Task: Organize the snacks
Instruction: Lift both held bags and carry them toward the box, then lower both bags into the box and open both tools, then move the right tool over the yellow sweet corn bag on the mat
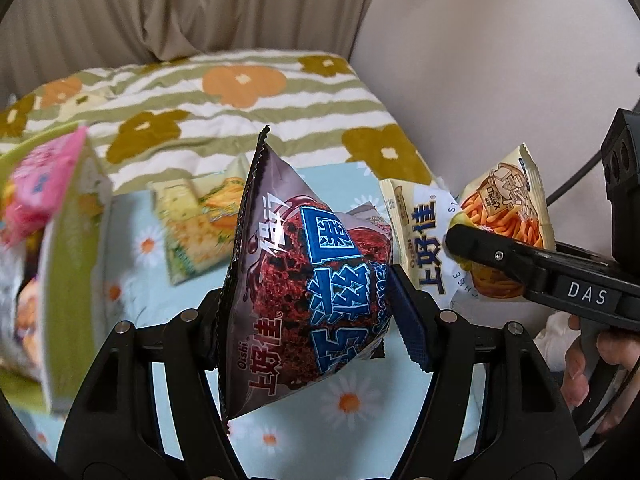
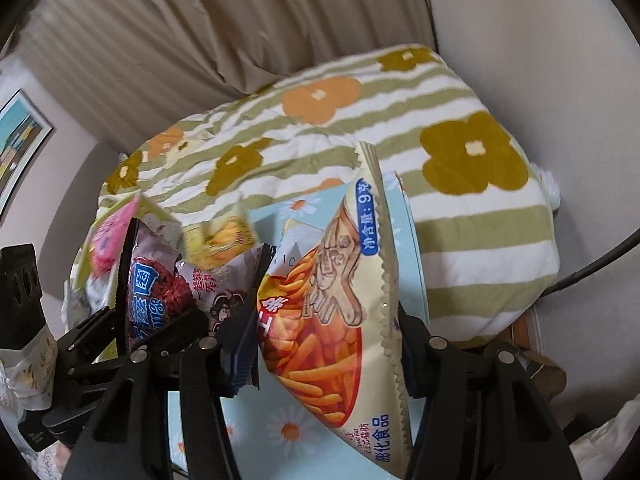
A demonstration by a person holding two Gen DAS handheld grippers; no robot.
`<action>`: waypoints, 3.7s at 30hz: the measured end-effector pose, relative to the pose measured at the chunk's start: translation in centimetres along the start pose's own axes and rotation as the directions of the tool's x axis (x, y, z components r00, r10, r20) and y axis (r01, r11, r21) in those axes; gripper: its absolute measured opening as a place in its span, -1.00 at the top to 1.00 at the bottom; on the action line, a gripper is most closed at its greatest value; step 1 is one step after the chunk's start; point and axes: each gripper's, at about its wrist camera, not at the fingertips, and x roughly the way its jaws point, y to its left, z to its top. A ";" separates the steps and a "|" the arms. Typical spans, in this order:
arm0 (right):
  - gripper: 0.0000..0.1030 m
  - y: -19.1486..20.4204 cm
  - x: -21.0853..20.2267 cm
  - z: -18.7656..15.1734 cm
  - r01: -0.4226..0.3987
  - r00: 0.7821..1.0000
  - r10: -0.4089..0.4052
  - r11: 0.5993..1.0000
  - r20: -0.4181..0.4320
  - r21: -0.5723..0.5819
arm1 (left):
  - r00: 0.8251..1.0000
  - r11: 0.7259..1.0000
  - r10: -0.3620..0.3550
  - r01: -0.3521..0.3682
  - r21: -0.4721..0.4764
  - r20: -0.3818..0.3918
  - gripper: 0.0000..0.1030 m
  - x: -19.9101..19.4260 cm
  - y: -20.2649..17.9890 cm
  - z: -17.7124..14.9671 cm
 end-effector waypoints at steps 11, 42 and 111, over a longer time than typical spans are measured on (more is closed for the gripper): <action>-0.03 5.4 -6.0 -3.3 -0.078 0.994 0.087 0.987 0.059 -0.139 | 0.991 0.992 0.091 -0.082 -0.093 0.100 -0.26 -10.9 0.7 -5.3; -0.03 30.7 1.5 -0.3 -0.215 0.971 0.237 0.922 0.029 -0.322 | 0.955 0.940 0.247 -0.194 -0.282 0.165 -0.26 -19.4 30.8 1.9; -0.97 26.8 -2.5 -5.8 -0.044 0.994 0.072 0.957 0.087 -0.288 | 0.975 0.963 0.164 -0.124 -0.240 0.153 -0.94 -21.8 26.0 -4.5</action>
